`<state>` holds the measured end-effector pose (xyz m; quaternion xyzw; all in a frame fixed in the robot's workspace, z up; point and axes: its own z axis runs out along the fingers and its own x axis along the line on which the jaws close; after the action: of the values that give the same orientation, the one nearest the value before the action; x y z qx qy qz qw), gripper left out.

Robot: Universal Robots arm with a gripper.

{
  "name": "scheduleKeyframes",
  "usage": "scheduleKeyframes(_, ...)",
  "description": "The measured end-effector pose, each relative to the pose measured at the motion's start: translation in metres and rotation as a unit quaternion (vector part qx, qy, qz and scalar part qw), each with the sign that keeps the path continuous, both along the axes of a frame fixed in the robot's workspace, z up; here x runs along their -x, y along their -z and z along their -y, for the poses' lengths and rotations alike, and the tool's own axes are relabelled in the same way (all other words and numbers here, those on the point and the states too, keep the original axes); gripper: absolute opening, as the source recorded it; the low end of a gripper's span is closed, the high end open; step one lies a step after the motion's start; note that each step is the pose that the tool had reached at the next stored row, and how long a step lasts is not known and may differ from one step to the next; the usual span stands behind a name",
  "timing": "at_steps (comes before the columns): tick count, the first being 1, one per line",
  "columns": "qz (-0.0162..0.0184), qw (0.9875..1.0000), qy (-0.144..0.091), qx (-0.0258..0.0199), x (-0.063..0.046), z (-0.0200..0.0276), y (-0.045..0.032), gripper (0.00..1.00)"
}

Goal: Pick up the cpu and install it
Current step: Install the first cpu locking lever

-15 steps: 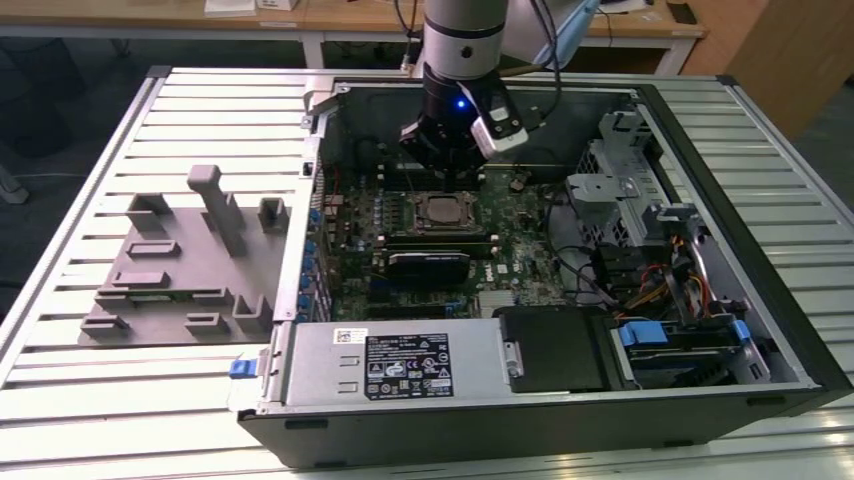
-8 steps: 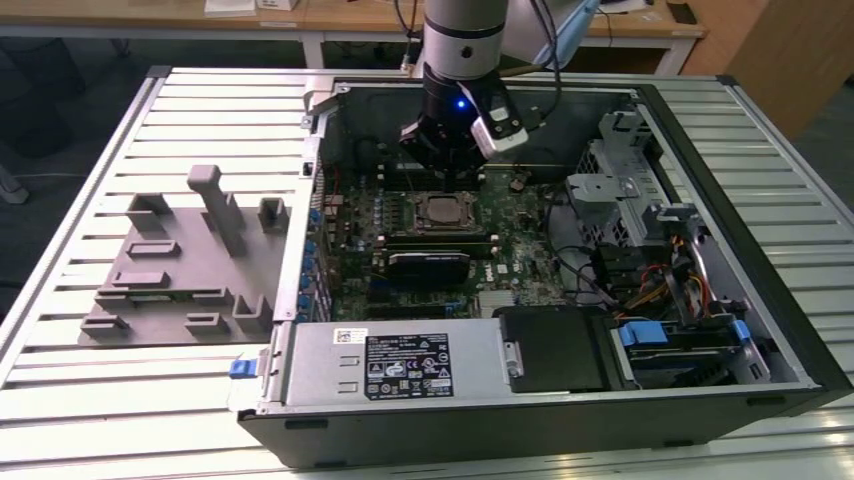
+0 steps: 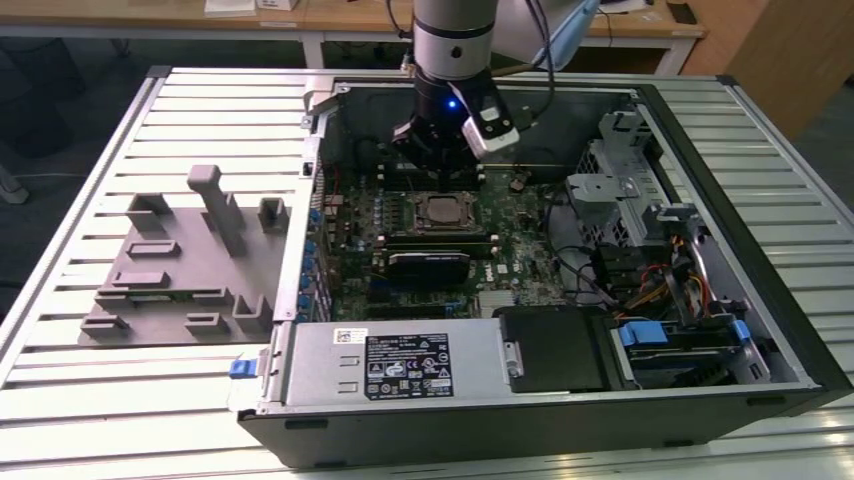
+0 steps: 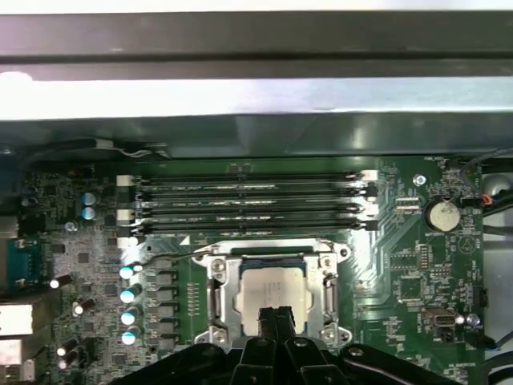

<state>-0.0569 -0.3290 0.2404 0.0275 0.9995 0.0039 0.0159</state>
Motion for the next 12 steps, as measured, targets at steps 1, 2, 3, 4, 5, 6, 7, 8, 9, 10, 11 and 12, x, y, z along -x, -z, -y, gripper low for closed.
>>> scheduleKeyframes(1,0.0013,1.0000,0.000,-0.0001,0.002,0.0000,0.0000,0.11)
scheduleKeyframes(2,0.0027,1.0000,0.000,-0.0003,0.005,0.0000,0.0000,0.11)
scheduleKeyframes(3,0.0041,1.0000,0.000,-0.0003,0.008,0.0000,0.0000,0.11)
scheduleKeyframes(4,0.0054,1.0000,0.000,-0.0004,0.010,0.0000,0.0001,0.11)
scheduleKeyframes(5,0.0069,1.0000,0.000,-0.0004,0.013,0.0000,0.0000,0.11)
scheduleKeyframes(6,0.0085,1.0000,0.000,-0.0004,0.015,0.0000,0.0000,0.11)
scheduleKeyframes(7,0.0102,0.9999,0.000,-0.0004,0.018,0.0000,0.0001,0.11)
scheduleKeyframes(8,0.0120,0.9999,0.000,-0.0004,0.021,0.0000,0.0001,0.11)
scheduleKeyframes(9,0.0137,0.9999,0.000,-0.0004,0.024,0.0000,0.0001,0.11)
scheduleKeyframes(10,0.0155,0.9999,0.000,-0.0004,0.027,0.0000,0.0001,0.11)
scheduleKeyframes(11,0.0174,0.9998,0.000,-0.0004,0.030,0.0000,0.0001,0.11)
scheduleKeyframes(12,0.0194,0.9998,0.000,-0.0004,0.033,0.0000,0.0001,0.11)
